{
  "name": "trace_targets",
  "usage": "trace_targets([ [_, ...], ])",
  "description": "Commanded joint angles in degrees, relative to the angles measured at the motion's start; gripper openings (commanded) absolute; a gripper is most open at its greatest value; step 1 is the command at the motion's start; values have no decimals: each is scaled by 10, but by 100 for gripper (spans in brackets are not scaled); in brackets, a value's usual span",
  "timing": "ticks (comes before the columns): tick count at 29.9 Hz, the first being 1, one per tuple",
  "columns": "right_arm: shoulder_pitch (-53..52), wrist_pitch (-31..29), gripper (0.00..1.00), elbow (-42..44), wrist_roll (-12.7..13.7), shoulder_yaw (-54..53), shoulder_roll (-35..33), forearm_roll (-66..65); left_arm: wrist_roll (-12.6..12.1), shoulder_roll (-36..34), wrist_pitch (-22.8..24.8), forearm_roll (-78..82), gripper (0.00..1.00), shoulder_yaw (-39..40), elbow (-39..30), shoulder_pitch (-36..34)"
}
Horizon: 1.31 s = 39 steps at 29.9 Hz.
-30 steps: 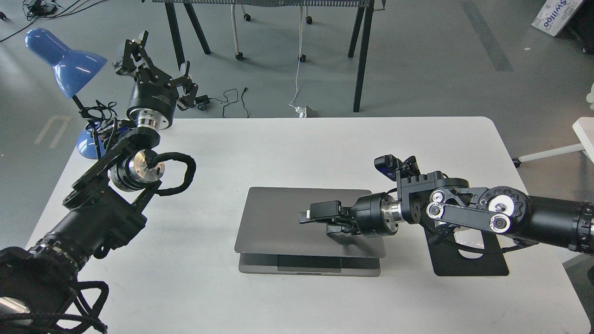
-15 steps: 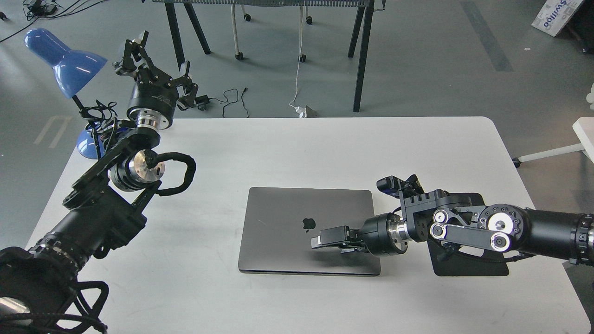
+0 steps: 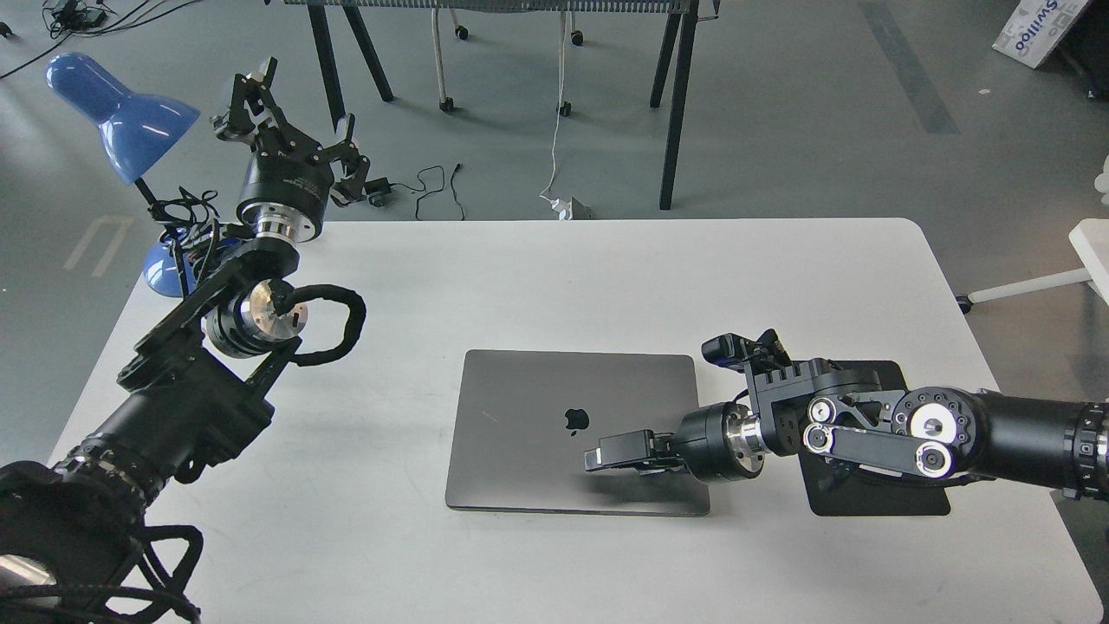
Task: Close notebook with right arm
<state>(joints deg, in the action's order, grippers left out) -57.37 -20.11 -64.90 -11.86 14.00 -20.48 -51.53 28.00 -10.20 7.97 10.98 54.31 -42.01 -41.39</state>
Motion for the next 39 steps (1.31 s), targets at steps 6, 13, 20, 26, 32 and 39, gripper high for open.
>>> trace_targets([
  [6,-2,-1,100,3,-1,-106,-4,9,0,0,0,-1,100,0,0,0],
  [13,6,1,100,54,-2,-359,-4,13,0,0,0,0,100,-1,0,0],
  [20,41,8,100,125,-5,-539,0,164,0,0,0,0,100,0,0,0],
  [26,57,2,100,165,-8,-600,-1,355,0,1,-1,0,100,-1,0,0],
  [32,84,-17,100,173,-10,-658,3,437,0,1,-1,-1,100,0,0,0],
  [39,125,-52,100,171,-10,-702,34,450,0,1,-1,-1,100,0,0,0],
])
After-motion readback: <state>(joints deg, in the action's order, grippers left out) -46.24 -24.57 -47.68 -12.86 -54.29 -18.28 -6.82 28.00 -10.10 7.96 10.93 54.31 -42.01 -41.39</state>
